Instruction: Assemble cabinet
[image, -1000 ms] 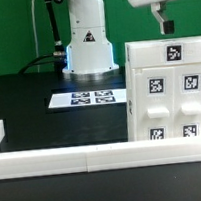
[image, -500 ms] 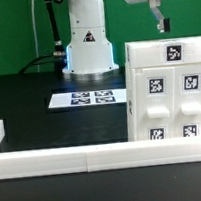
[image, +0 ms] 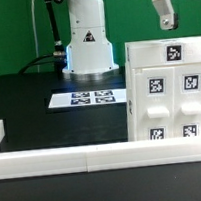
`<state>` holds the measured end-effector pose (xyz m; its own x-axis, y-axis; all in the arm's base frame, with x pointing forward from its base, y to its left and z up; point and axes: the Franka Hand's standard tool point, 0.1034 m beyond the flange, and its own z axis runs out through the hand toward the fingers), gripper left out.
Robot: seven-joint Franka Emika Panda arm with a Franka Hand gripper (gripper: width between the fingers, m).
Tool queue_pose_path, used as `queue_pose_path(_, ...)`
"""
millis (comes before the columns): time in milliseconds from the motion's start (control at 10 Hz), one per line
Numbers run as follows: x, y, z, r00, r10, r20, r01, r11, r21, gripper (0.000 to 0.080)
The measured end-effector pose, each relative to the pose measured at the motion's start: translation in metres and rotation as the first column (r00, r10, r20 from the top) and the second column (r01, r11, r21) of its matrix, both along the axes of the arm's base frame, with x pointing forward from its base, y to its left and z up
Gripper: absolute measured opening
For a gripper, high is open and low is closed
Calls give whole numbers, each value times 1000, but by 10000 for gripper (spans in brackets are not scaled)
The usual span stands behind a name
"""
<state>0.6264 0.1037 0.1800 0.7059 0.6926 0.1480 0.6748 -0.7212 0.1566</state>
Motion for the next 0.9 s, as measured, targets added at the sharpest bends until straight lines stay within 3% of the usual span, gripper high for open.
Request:
queue_pose_path(300, 0, -3, 2, 967, 256, -16, -256, 964, -77, 797)
queue_pose_path(600, 1, -10, 1, 886, 460, -49, -462, 875, -142, 797)
queue_pose_path(900, -1, -10, 1, 743, 658, -123, -668, 712, -217, 797)
